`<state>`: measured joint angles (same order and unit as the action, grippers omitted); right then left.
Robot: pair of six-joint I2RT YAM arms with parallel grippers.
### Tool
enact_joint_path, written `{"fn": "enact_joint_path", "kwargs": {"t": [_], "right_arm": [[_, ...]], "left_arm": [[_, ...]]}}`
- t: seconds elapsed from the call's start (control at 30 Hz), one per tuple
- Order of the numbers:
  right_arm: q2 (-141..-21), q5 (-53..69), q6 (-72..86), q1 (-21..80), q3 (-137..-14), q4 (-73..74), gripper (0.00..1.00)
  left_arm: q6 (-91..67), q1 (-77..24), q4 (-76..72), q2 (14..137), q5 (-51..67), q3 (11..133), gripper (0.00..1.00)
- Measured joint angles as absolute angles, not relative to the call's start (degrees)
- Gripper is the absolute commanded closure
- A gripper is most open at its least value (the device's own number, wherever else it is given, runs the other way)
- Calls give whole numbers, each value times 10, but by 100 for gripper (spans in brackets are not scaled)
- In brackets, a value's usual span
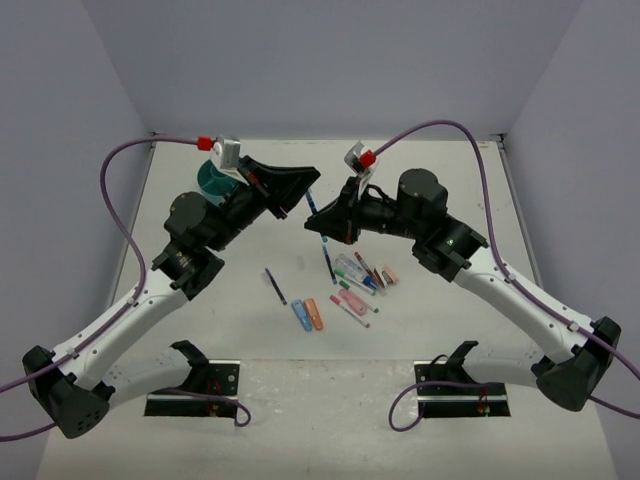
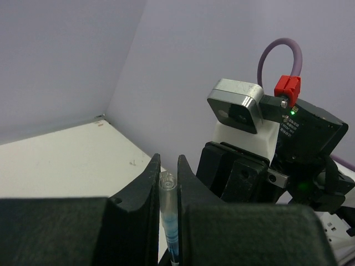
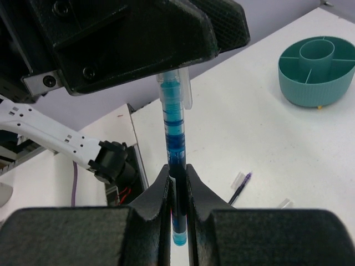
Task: Sort the stationery into containers
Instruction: Close the pen cap on the pen, then place the pen in the storage box.
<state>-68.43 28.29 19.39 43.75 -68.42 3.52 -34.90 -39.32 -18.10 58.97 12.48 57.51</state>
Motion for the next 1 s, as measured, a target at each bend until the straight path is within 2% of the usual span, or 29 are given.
{"fn": "enact_joint_path", "kwargs": {"t": [0.2, 0.3, 0.4, 0.5, 0.67, 0.77, 0.83, 0.87, 0.9, 0.93, 1.0], "right_arm": [[-701, 310, 198, 434, -707, 51, 100], [-702, 330, 163, 435, -705, 54, 100], [-699, 333, 129, 437, -704, 44, 100], [-691, 319, 101, 436, -703, 46, 100], [-686, 304, 73, 436, -691, 62, 100], [-685, 300, 63, 436, -683, 63, 100], [-685, 298, 56, 438, -680, 59, 100], [-685, 297, 54, 440, -680, 57, 100], [-684, 296, 52, 442, -680, 56, 100], [-684, 294, 51, 442, -679, 56, 100], [-684, 287, 48, 442, -675, 56, 100]], "left_arm": [[-353, -400, -206, 576, 93, 559, 100], [-340, -403, -139, 577, 86, 592, 98], [-311, -406, -41, 601, 97, 670, 88], [-292, -406, 19, 630, 114, 726, 87], [-287, -406, 61, 639, 127, 739, 86], [-287, -405, 80, 642, 130, 739, 75], [-285, -405, 97, 649, 133, 739, 74], [-284, -406, 105, 654, 135, 739, 74], [-283, -407, 113, 659, 137, 739, 83], [-283, -407, 119, 663, 138, 739, 100], [-285, -408, 128, 667, 141, 739, 100]]}}
